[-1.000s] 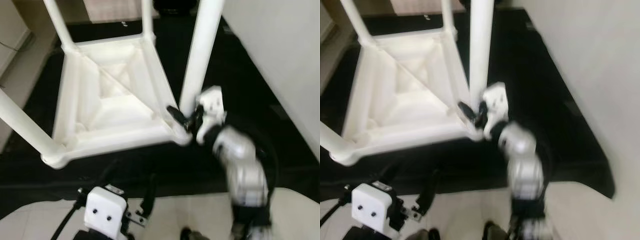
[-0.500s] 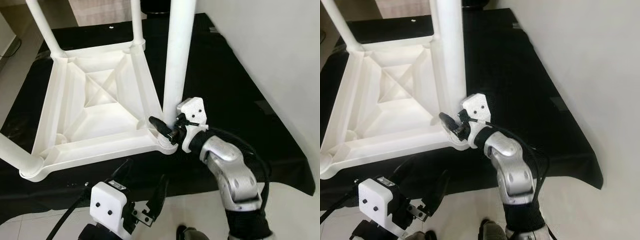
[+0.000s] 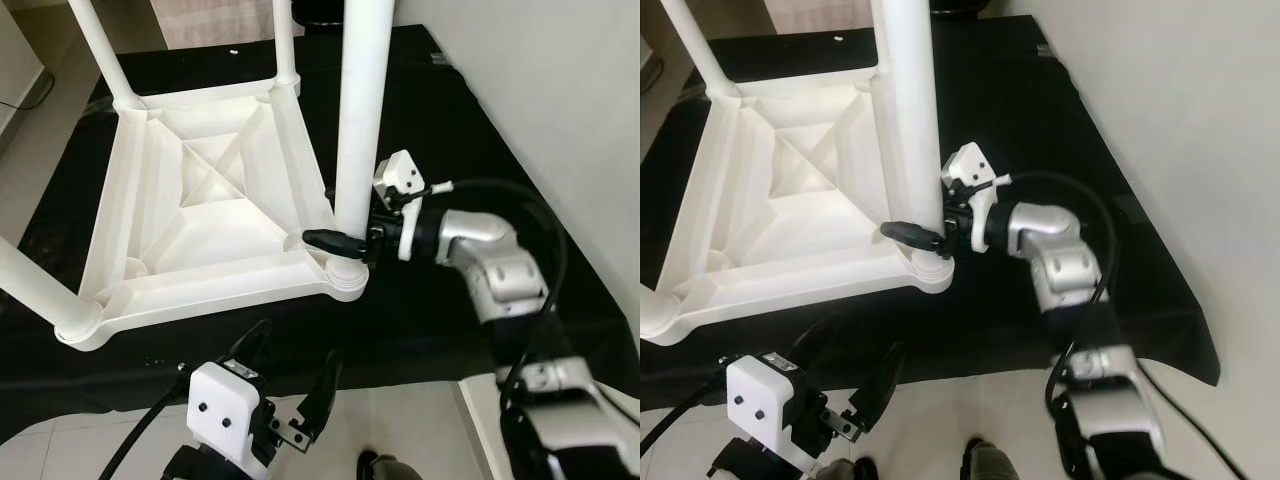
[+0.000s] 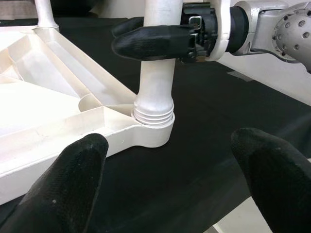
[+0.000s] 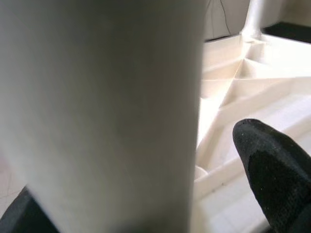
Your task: Building children table
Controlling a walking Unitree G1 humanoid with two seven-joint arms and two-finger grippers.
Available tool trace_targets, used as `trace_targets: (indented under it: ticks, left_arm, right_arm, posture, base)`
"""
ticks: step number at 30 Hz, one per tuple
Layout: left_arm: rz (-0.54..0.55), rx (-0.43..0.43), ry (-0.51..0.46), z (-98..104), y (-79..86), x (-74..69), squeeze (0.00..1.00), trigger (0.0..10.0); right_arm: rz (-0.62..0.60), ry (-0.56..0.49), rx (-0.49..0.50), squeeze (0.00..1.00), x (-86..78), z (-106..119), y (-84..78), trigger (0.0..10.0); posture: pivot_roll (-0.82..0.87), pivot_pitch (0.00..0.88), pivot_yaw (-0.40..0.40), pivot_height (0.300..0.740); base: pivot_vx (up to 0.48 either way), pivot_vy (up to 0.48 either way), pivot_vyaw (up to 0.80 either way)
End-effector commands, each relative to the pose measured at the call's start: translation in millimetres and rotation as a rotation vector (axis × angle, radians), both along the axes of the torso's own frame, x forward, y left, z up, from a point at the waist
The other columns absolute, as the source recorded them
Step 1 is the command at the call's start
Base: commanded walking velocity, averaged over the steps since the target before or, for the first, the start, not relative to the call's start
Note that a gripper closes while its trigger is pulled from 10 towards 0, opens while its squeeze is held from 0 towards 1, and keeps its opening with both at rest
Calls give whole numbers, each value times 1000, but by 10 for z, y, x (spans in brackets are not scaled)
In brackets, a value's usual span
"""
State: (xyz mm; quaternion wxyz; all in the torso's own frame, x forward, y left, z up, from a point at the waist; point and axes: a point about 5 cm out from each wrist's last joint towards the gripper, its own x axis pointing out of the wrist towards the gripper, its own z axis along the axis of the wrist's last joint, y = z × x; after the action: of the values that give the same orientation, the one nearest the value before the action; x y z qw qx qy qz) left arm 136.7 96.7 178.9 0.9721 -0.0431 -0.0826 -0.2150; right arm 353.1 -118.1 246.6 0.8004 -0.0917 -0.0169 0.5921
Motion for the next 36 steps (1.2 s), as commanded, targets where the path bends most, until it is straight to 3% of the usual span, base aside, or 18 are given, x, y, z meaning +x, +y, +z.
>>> trace_targets:
  ticks: [1,2,8,9,10,18,24,25,27,28,29,30,32,34,36]
  left_arm:
    - [-10,22,14,-29,-5,-24,0,10000]
    - [-10,24,14,-27,-6,-29,0,10000]
    - [-13,24,14,-27,-8,-32,0,10000]
    - [-14,24,14,-27,-9,-33,0,10000]
    - [-15,24,14,-26,-10,-34,0,10000]
    - [-14,24,13,-28,-17,-31,0,10000]
    - [-11,23,8,-16,-15,-30,0,10000]
    - [-11,23,8,-18,-17,-29,0,10000]
    - [-11,24,9,-31,-23,-26,0,10000]
    - [-10,25,9,-35,-18,-22,0,10000]
    - [-9,25,8,-35,-10,-19,0,10000]
    - [-9,25,8,-35,-10,-19,0,10000]
    - [-8,28,8,-38,3,-5,0,10000]
    - [-10,31,11,-60,16,13,0,10000]
    - [-14,31,12,-72,12,25,0,10000]
  right_arm:
    - [86,7,-9,0,-15,17,27,10000]
    - [149,24,-11,0,6,79,33,10000]
    - [196,48,-2,0,37,110,31,10000]
    - [201,48,-6,0,59,104,31,4196]
    - [218,53,-8,0,65,94,32,0]
    - [238,42,5,0,91,50,18,0]
    - [86,13,41,0,86,-37,-59,0]
    - [38,28,57,0,58,-91,-67,0]
    - [-240,43,109,0,-45,-330,56,0]
    - [-565,16,123,0,-96,-457,78,0]
    - [-737,27,115,0,-228,-573,104,0]
    - [-737,27,115,0,-228,-573,104,0]
    - [-812,38,107,0,-478,-670,242,0]
    - [-718,55,119,0,-557,-703,471,0]
    - [-678,64,123,0,-535,-710,549,0]
  posture:
    - [35,206,-21,740]
    - [38,209,-18,740]
    - [37,211,-17,740]
    - [37,211,-17,740]
    - [36,213,-16,740]
    - [12,209,-19,740]
    - [-1,210,-25,740]
    - [-3,208,-31,740]
    - [-3,206,-36,740]
    - [-4,205,-28,740]
    - [-4,209,-23,740]
    - [-4,209,-23,740]
    - [4,209,-12,740]
    - [-4,187,4,740]
    - [2,173,-1,740]
  base:
    - [0,0,0]
    - [0,0,0]
    - [0,0,0]
    - [0,0,0]
    - [0,0,0]
    - [0,0,0]
    - [0,0,0]
    - [0,0,0]
    - [0,0,0]
    - [0,0,0]
    - [0,0,0]
    - [0,0,0]
    - [0,0,0]
    - [0,0,0]
    - [0,0,0]
